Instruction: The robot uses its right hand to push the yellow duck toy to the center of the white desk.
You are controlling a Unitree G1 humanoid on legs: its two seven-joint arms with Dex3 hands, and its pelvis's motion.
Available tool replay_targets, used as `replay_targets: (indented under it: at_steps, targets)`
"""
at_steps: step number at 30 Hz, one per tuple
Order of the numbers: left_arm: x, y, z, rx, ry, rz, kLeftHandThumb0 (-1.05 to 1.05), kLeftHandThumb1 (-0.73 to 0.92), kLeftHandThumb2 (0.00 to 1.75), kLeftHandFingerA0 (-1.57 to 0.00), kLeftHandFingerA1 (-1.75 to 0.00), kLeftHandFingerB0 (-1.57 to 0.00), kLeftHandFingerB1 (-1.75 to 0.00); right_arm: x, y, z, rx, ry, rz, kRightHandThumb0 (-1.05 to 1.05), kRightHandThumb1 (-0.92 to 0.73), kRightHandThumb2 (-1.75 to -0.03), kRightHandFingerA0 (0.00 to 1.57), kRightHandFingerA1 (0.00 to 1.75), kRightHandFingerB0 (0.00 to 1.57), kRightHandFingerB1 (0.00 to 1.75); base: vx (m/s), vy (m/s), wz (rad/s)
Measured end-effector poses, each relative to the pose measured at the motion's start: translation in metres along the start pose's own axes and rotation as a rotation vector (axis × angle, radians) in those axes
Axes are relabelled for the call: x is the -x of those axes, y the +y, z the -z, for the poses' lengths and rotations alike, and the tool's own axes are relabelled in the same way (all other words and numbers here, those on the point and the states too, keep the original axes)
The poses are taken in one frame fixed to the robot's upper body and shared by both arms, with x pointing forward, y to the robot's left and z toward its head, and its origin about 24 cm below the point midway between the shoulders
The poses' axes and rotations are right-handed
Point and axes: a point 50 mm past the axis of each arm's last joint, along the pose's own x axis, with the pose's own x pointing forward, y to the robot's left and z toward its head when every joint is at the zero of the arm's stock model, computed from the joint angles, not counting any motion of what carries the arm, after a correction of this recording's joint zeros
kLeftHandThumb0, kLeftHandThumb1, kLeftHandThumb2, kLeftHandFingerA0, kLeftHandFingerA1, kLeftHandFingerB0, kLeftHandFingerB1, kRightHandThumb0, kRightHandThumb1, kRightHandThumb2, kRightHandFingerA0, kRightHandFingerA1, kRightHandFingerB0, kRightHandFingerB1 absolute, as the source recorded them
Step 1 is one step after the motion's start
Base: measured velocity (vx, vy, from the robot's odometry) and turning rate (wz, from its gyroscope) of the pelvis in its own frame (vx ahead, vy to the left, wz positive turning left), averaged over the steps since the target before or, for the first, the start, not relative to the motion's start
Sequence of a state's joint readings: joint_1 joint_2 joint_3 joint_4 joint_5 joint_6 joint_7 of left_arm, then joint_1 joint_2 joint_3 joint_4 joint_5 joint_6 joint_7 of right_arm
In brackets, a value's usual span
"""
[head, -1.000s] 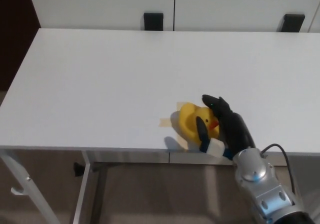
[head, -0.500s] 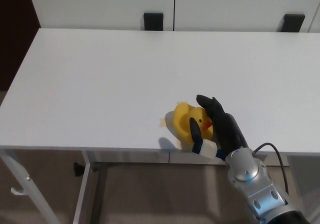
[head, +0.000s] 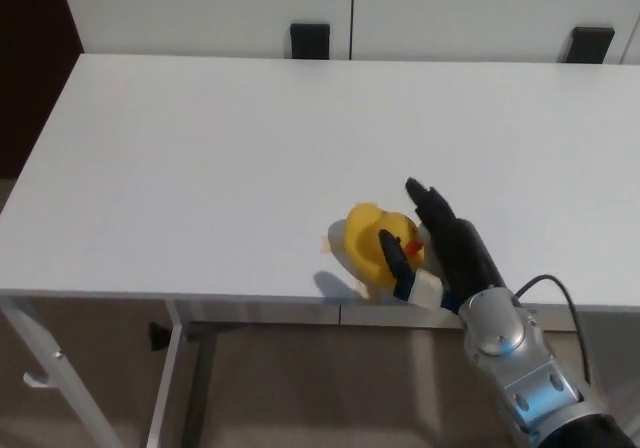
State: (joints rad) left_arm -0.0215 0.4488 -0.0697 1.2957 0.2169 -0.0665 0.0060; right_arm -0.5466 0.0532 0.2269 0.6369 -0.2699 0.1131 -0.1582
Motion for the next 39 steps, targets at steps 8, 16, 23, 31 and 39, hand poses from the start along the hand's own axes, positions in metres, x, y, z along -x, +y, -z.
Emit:
replay_targets:
  at_steps: [8, 16, 23, 31, 39]
  targets:
    - [0.0, -0.001, 0.001, 0.004, 0.003, 0.001, -0.17, 0.57, 0.8, -0.88, -0.9, -0.92, -0.89, 0.002, -0.032, -0.025, -0.009, -0.166, 0.098, -1.05, -0.8, -1.09, 0.0, 0.0, 0.0, 0.0, 0.0, 0.0, 0.0]
    - [0.0, -0.005, 0.001, 0.008, 0.004, 0.01, -0.12, 0.56, 0.85, -0.88, -0.88, -0.9, -0.85, 0.023, -0.056, -0.058, -0.025, -0.381, 0.152, -1.03, -0.77, -1.06, 0.0, 0.0, 0.0, 0.0, 0.0, 0.0, 0.0]
    - [0.0, -0.007, 0.001, 0.017, 0.007, 0.013, -0.13, 0.57, 0.82, -0.87, -0.85, -0.9, -0.85, 0.051, -0.111, -0.072, -0.02, -0.513, 0.248, -1.01, -0.92, -0.79, 0.0, 0.0, 0.0, 0.0, 0.0, 0.0, 0.01]
    - [0.0, -0.007, 0.003, 0.027, 0.012, 0.012, -0.18, 0.6, 0.77, -0.84, -0.84, -0.87, -0.85, 0.077, -0.17, -0.044, 0.05, -0.451, 0.36, -1.05, -0.81, -1.11, 0.0, 0.22, 0.0, 0.16, 0.0, 0.0, -0.01]
    - [0.002, -0.008, 0.009, 0.041, 0.027, 0.011, -0.15, 0.58, 0.88, -0.85, -0.82, -0.87, -0.84, 0.161, -0.248, 0.059, 0.056, -0.113, 0.573, -1.02, -0.77, -1.02, 0.0, 0.22, 0.0, 0.11, 0.0, 0.0, 0.01]
